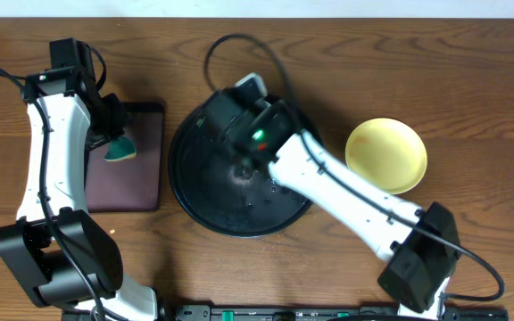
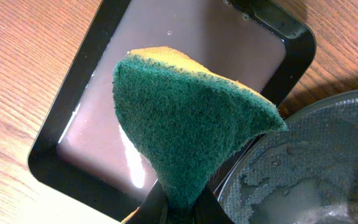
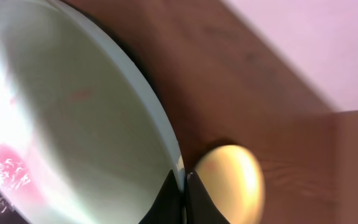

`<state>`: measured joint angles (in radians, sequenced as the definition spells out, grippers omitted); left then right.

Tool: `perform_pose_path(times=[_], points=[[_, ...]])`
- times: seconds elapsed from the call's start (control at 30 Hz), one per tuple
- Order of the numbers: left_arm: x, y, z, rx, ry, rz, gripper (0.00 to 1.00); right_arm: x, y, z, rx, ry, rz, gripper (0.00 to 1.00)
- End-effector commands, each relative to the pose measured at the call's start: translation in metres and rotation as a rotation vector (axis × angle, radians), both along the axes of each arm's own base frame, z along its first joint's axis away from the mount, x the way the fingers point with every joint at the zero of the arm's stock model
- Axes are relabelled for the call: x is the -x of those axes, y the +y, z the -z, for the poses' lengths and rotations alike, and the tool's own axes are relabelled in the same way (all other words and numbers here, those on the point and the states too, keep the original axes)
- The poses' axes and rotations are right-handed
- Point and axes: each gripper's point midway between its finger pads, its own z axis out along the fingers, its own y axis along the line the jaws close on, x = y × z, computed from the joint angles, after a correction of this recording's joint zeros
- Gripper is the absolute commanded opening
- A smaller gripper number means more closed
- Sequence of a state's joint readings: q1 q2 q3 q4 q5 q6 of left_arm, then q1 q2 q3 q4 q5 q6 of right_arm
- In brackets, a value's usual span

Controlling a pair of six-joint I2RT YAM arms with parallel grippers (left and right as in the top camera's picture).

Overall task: Clean dirty plates on tray and stack at the side
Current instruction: 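Lift the pale green plate with the right gripper toward the stack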

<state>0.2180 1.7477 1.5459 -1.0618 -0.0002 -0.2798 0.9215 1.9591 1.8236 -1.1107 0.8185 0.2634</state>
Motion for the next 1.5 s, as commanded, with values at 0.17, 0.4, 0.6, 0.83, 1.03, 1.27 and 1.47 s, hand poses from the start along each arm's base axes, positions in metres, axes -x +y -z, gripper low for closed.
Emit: perform_pose_path(times=[0.17, 0.4, 0.6, 0.83, 1.03, 1.27, 1.47], points=[[0.001, 0.002, 0.003, -0.013, 0.012, 0.013, 0.08, 0.013, -0.003, -0.073, 0.227, -0.403, 0.065, 0.01], [0.002, 0.002, 0.003, -0.013, 0.012, 0.013, 0.08, 0.015, -0.005, -0.076, 0.19, -0.438, 0.096, 0.01], [0.002, 0.002, 0.003, -0.013, 0.012, 0.013, 0.08, 0.011, 0.0, -0.019, -0.007, -0.127, 0.076, 0.01], [0.003, 0.002, 0.003, -0.011, 0.019, 0.013, 0.08, 0.006, -0.006, 0.02, -0.259, 0.198, 0.087, 0.01], [0.003, 0.002, 0.003, -0.011, 0.019, 0.013, 0.08, -0.005, -0.018, 0.0, -0.557, 0.366, 0.042, 0.01], [0.003, 0.002, 0.003, -0.011, 0.019, 0.013, 0.08, -0.026, -0.108, -0.037, -0.768, 0.363, 0.195, 0.01], [0.003, 0.002, 0.003, -0.011, 0.019, 0.013, 0.08, -0.03, -0.209, -0.02, -0.748, 0.351, 0.467, 0.01]])
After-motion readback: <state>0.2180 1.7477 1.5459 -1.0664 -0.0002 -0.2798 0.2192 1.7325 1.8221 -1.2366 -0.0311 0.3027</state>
